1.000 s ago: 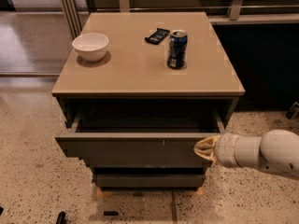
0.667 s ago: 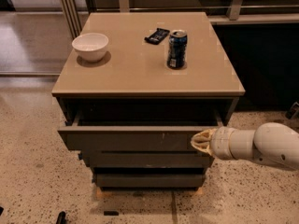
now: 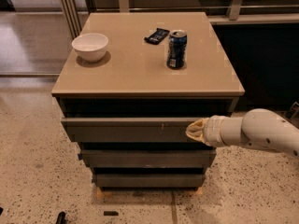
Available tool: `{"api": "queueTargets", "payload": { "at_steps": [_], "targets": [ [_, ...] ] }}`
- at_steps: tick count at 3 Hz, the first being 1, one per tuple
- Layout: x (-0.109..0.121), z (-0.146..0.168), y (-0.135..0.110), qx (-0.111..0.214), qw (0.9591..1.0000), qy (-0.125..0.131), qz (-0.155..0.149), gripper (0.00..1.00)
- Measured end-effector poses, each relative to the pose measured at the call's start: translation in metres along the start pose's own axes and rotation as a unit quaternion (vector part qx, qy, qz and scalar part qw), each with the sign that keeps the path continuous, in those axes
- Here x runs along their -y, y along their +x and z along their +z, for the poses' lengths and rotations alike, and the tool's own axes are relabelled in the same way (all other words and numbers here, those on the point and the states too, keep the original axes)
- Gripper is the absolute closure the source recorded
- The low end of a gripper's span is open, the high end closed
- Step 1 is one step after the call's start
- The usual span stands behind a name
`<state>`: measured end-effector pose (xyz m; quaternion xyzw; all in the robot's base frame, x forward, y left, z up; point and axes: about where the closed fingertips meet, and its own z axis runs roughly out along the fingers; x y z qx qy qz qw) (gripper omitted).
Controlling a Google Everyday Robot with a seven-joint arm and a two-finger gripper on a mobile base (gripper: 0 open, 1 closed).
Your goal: Close top drawer
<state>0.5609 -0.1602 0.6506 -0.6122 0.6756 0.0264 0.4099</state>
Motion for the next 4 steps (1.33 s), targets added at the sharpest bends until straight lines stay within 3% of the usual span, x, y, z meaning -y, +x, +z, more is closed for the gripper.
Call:
{"api": "queueTargets", "payload": {
  "at_steps": [2,3,4],
  "targets": [
    [0.014,0.006,-0.006,-0.02,0.9996,-0.015,-0.014,1.0],
    [-0.004,-0.003,-0.006,-0.046,0.9972,-0.056,-0.017,1.0],
    [-0.049,-0.019,-0.004,-0.07,0.989,-0.13,0.003,1.0]
  ]
}}
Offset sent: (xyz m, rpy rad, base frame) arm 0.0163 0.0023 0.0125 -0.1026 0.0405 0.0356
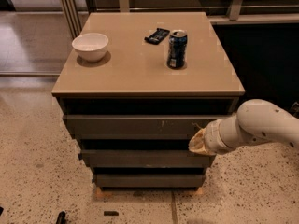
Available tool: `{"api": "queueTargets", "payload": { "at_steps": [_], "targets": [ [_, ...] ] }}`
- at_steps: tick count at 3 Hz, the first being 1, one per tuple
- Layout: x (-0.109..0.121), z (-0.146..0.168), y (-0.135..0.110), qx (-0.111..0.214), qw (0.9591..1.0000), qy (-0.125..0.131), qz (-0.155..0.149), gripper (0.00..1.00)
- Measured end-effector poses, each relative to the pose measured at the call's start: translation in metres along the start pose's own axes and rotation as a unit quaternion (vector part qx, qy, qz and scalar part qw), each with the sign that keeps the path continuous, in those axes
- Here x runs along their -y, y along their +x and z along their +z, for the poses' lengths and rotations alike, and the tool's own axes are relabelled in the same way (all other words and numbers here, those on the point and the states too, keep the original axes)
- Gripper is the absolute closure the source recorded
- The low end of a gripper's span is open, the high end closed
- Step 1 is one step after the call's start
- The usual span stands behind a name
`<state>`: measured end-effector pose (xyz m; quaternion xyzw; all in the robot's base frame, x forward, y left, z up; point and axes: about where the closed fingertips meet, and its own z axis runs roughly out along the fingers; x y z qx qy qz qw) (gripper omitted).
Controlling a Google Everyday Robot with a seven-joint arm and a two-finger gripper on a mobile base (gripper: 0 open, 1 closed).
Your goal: Close top drawer
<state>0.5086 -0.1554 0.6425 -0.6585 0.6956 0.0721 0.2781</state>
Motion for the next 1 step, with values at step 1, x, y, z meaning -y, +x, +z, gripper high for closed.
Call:
{"api": "queueTargets", "payload": {
  "at_steps": [1],
  "targets": [
    [-0.0138,-0.0008,0.0004,-0.004,0.9997,-0.023,0.004,0.87]
  ]
}}
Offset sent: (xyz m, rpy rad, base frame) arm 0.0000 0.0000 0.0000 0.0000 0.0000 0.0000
